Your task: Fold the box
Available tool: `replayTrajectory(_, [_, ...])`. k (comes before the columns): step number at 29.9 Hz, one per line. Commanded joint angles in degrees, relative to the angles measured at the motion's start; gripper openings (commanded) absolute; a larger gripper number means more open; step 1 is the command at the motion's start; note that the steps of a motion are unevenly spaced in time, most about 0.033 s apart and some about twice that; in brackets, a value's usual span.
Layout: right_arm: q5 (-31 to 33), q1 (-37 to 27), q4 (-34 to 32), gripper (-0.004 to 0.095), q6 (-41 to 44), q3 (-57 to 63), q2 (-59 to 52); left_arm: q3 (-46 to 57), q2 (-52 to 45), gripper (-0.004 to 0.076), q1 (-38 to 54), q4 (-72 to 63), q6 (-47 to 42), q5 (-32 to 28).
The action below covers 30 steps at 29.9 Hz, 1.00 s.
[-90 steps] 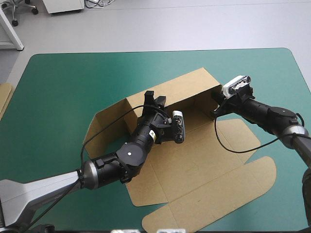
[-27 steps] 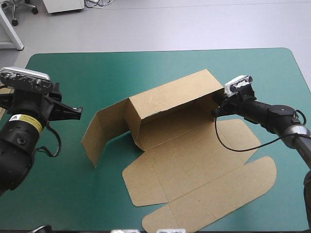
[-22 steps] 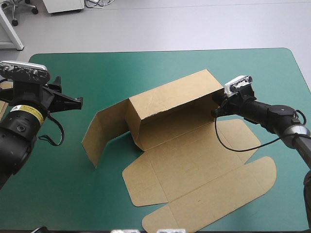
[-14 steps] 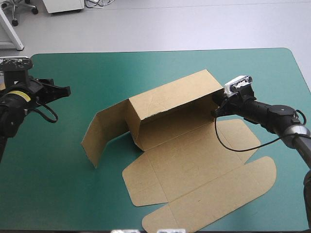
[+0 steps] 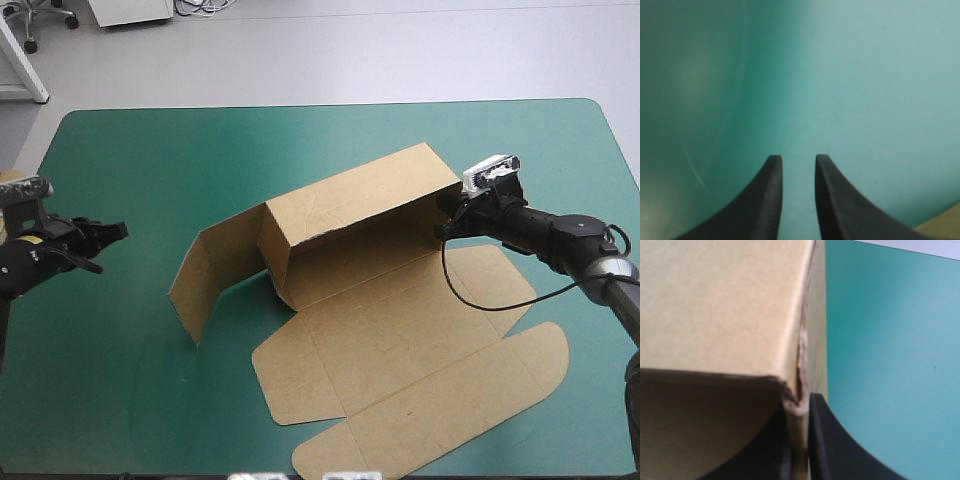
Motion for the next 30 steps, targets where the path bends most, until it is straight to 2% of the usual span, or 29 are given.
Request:
replayTrajectory(1, [3.05,0.18,-3.6,-0.0015,3.73,-0.31,-1.58,2.84,-1.19,0.0167,0.41,-11.78,7.95,-5.47])
replayTrajectory(6, [2.55,0.18,-3.85,-0.0014,7.45,-0.31,-2.17,5.33,-1.19,0.0167,0.41,-14.69,11.28,-7.44])
replayTrajectory(8, [1.85,0.18,-5.88,-0.0013,9.68,-0.69,-3.17,5.43,-1.19,0.0167,0.41,-14.79,11.73,-7.56])
replayTrajectory(10, [0.72,0.18,-10.27,-0.0013,14.32,-1.62,-4.56,5.43,-1.19,0.0167,0.41,-14.9,11.84,-7.82])
replayTrajectory(13, [0.19,0.08,-23.95,-0.0013,29.43,-4.77,-6.42,5.43,-1.19,0.0167,0.41,-14.9,12.21,-8.06])
replayTrajectory(14, [1.18,0.08,-29.99,-0.0013,34.53,-6.17,-7.0,5.43,-1.19,0.0167,0.41,-14.9,12.21,-8.19])
replayTrajectory(17, [5.0,0.08,-39.32,-0.0013,45.14,-10.86,-7.86,5.43,-1.19,0.0167,0.41,-14.94,12.21,-8.34])
replayTrajectory(23, [15.11,0.08,-49.39,-0.0013,59.43,-21.53,-7.99,5.43,-1.19,0.0167,0.41,-15.03,12.21,-8.24])
replayTrajectory(30, [27.47,0.08,-60.93,-0.0013,70.29,-33.19,-7.63,5.43,-1.19,0.0167,0.41,-15.45,12.21,-7.76])
